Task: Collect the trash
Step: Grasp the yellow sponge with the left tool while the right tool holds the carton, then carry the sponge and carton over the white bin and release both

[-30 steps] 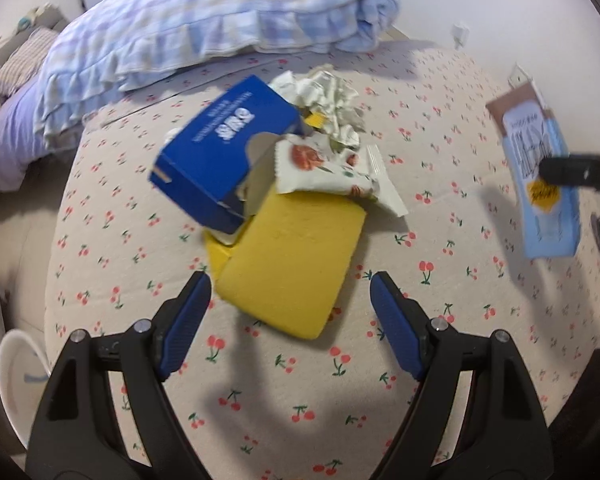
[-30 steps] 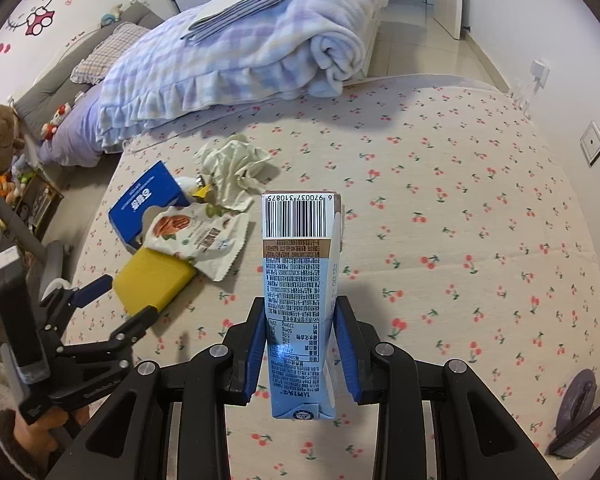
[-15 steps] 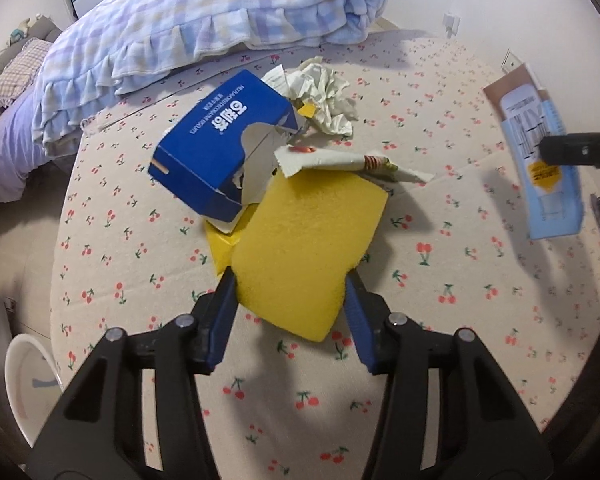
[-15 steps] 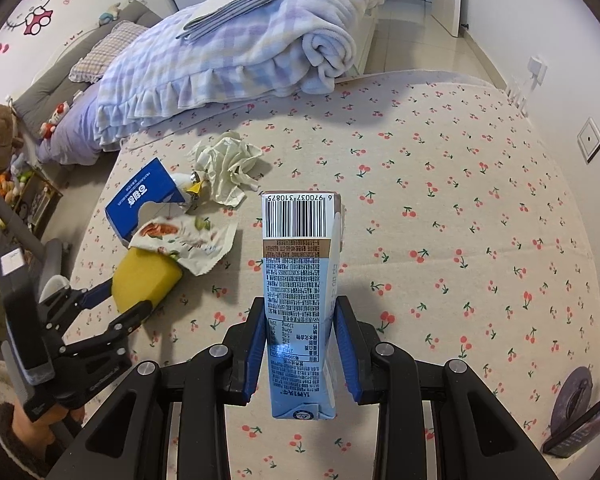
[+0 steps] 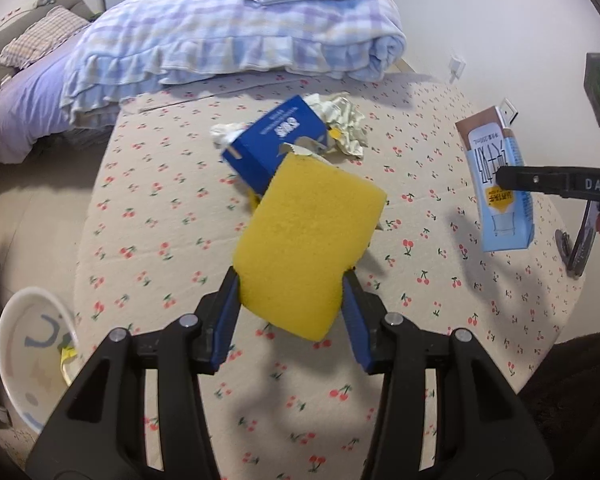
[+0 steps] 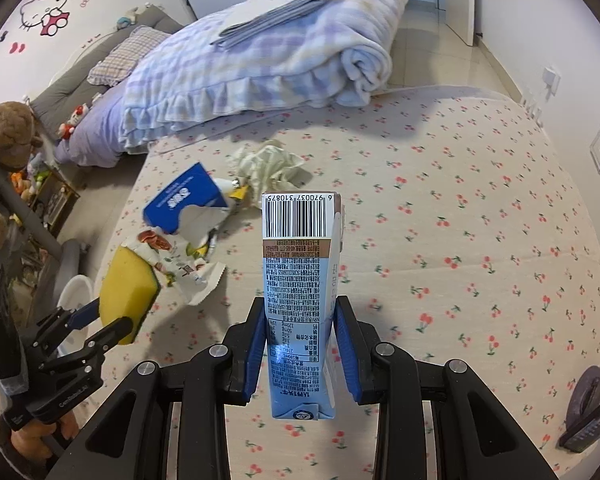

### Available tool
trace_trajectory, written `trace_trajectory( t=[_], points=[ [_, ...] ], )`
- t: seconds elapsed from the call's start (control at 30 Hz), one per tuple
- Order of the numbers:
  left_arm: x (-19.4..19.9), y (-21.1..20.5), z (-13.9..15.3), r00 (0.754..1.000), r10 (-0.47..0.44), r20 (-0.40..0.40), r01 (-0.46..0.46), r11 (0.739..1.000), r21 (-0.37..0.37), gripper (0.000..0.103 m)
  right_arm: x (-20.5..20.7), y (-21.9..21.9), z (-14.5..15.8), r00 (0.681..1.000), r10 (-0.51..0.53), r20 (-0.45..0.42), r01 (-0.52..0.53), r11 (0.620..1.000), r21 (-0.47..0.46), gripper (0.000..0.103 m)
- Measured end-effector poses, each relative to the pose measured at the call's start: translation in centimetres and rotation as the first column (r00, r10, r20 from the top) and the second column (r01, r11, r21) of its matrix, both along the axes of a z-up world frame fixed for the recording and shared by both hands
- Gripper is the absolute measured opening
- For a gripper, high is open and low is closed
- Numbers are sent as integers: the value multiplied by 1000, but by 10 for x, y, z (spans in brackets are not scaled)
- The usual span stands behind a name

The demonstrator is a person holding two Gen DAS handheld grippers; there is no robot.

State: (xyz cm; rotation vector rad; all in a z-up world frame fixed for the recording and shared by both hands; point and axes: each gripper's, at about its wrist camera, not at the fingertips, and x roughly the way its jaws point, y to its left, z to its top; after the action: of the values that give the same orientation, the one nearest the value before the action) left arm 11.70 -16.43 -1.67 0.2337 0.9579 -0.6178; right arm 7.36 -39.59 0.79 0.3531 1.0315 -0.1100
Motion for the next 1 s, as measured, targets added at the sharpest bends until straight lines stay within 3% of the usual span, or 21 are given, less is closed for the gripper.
trace_trajectory(
  t=[0.2,0.27,0.37,0.43,0.63,0.8,1.0],
  points=[
    [-2,29,2,999,32,-30,-33,999,-26,50,11,23,0,999,38,4,-38,999,32,34],
    [-4,37,-5,998,40,-57,-39,999,22,50,15,33,-1,998,56,4,-56,998,32,34],
    [-6,50,-33,985,51,-167,-32,993,116,49,21,49,-4,997,81,-4,-81,996,28,34],
    [-7,62,-45,976,75,-205,-48,990,132,49,26,59,-7,995,99,-11,-99,995,23,34],
    [-10,96,-50,967,129,-219,-105,987,119,49,38,86,-11,990,138,-18,-138,990,20,34],
    [-12,118,-47,962,165,-219,-147,984,97,49,49,116,-12,981,193,9,-193,978,80,34],
    [-4,154,-42,947,246,-205,-236,969,75,49,66,157,-22,970,242,-12,-240,967,81,34]
  ],
)
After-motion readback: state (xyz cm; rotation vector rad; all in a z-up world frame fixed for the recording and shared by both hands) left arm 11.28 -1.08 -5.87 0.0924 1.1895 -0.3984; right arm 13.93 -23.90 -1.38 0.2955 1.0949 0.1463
